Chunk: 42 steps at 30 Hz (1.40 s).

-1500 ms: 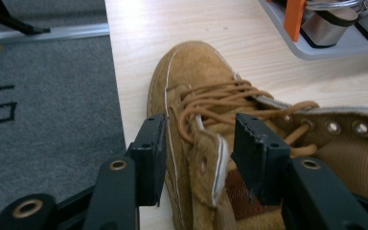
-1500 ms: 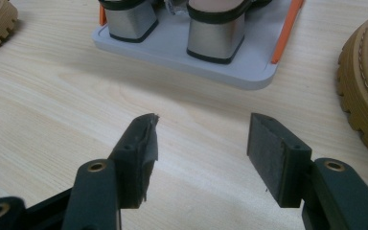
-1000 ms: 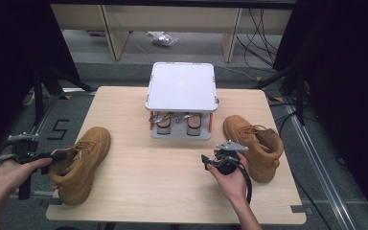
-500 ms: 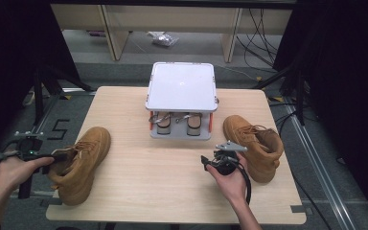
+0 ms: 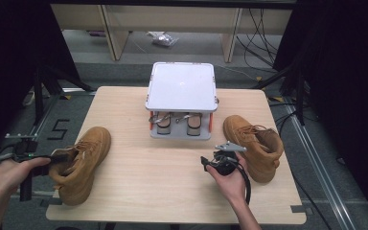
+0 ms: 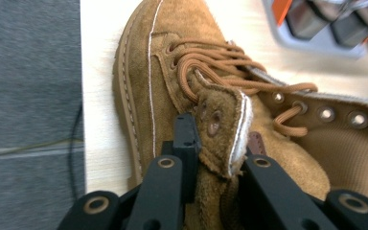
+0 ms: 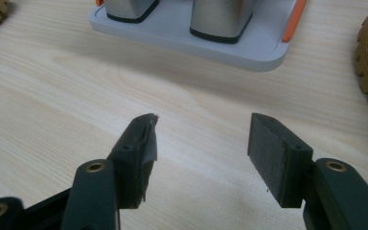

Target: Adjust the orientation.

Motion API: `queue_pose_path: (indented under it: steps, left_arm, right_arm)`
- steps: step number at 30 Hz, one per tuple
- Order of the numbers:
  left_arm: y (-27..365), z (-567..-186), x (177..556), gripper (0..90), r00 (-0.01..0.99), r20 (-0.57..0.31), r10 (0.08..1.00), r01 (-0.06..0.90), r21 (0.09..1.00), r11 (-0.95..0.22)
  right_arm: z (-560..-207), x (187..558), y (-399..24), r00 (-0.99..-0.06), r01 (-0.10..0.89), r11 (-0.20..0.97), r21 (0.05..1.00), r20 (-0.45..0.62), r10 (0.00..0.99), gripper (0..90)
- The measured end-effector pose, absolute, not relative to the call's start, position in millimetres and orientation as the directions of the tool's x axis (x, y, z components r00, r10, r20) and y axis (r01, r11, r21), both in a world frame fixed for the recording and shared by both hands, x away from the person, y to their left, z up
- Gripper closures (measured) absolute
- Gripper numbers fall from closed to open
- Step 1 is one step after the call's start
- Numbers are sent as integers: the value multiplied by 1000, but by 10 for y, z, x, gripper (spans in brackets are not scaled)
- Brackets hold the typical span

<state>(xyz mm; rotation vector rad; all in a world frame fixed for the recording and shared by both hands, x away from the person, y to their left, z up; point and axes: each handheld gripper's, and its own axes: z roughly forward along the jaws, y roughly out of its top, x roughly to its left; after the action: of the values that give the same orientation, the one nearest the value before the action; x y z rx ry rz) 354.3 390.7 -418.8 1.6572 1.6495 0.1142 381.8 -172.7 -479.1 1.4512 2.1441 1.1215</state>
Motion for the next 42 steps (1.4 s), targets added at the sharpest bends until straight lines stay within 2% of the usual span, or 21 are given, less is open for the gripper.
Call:
queue_pose_path:
  steps: [8, 13, 24, 42]
  left_arm:
    - [3976, -4252, 3566, 837, 135, -585, 800, 784, 557, 275]
    - [3954, -4232, 3588, 838, 148, -630, 762, 789, 540, 293]
    - [3926, -4124, 3642, 838, 184, -655, 733, 757, 570, 320]
    - [3911, -4009, 3836, 839, 186, -684, 706, 710, 590, 384]
  right_arm:
    - [-4805, 3834, -1749, -433, 635, 182, 751, 151, 889, 440]
    - [-4797, 3831, -1764, -434, 628, 180, 758, 148, 889, 441]
    - [-4776, 3817, -1782, -406, 639, 151, 754, 164, 899, 446]
    - [-4768, 3833, -1824, -418, 623, 162, 765, 150, 896, 447]
